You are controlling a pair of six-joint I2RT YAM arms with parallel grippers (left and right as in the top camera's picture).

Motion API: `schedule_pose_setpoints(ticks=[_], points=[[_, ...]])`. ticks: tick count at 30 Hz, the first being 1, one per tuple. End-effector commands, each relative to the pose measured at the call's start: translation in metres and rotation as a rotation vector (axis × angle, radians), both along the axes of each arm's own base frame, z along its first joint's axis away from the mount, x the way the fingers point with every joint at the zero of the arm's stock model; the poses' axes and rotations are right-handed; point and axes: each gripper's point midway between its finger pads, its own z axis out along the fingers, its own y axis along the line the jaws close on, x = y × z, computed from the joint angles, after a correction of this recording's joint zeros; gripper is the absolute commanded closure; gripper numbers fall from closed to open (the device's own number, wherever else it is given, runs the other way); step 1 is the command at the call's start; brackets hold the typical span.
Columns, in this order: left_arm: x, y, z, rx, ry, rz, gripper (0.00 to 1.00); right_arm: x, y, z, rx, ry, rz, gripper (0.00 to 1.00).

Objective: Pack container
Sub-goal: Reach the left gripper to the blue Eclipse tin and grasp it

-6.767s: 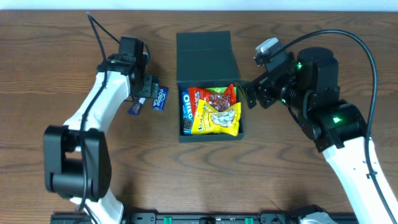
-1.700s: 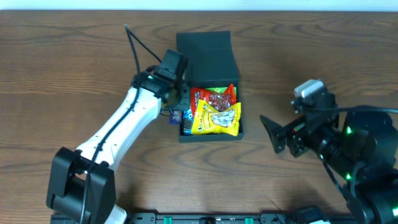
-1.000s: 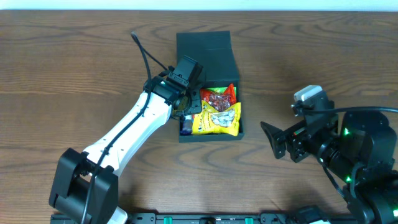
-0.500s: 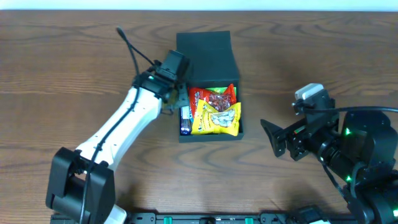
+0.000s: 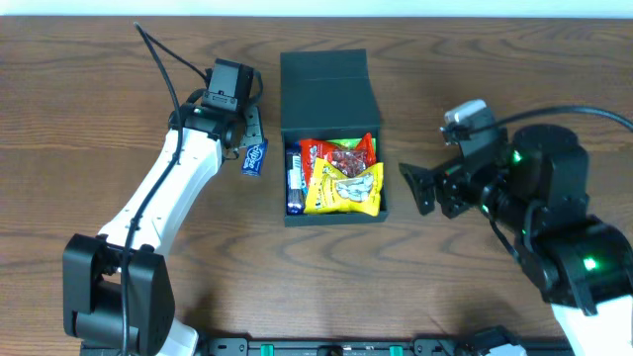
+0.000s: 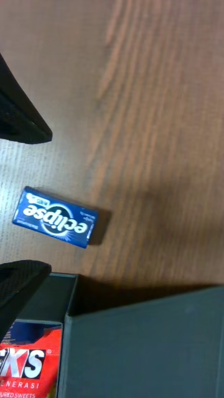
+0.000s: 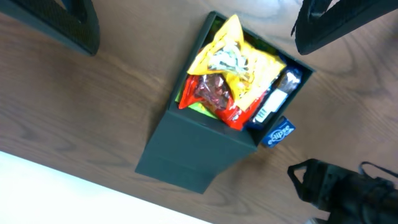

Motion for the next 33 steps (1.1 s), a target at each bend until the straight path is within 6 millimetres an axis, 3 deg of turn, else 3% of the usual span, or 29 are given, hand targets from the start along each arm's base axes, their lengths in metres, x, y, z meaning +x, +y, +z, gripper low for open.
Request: schedule_pose_setpoints(ticks=[1,7,12,24,30,33], points=[[0.002,0.004,-0.011,0.061,0.022,-0.055,0.39,0.011,0.000,-0.001,0.001,0.001,-0.013,0.01],[-0.001,0.004,-0.054,0.082,0.129,-0.059,0.46,0.021,0.003,-0.001,0.005,-0.015,-0.013,0.01],[-0.006,0.001,-0.077,0.072,0.191,-0.071,0.48,0.023,0.003,0.001,-0.009,-0.032,0.001,0.01],[-0.010,-0.013,-0.084,0.051,0.222,-0.227,0.41,0.023,0.003,0.002,-0.007,-0.037,0.000,0.01],[-0.016,-0.013,-0.100,0.066,0.270,-0.263,0.40,0.023,0.003,0.002,-0.007,-0.036,0.000,0.01],[-0.020,-0.022,-0.106,0.017,0.291,-0.295,0.38,0.023,0.003,0.002,-0.008,-0.036,0.001,0.01]])
